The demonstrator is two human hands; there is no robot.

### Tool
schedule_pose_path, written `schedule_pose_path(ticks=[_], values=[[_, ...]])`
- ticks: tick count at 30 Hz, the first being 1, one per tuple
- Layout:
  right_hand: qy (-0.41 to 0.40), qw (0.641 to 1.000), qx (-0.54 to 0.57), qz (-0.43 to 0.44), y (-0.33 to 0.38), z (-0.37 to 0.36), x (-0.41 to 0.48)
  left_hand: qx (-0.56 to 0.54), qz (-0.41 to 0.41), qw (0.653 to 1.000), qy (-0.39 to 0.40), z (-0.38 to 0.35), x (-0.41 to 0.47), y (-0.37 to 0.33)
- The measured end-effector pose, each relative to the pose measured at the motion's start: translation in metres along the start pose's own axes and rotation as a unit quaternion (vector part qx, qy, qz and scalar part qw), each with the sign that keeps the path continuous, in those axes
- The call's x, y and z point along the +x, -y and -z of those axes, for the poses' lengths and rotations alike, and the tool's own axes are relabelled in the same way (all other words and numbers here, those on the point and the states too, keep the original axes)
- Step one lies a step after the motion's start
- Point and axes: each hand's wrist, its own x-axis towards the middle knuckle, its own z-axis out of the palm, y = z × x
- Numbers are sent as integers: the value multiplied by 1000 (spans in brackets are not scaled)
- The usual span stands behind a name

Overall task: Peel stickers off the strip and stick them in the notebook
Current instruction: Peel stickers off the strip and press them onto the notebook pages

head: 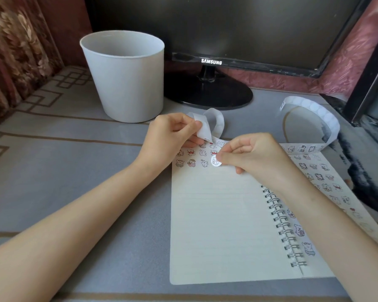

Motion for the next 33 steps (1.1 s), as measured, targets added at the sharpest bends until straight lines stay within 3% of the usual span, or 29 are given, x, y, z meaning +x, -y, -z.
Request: schedule_pose_path(ticks=[33], values=[[-41, 996, -69, 48, -12, -10, 4, 13, 0, 1000, -2, -1, -1, -1]])
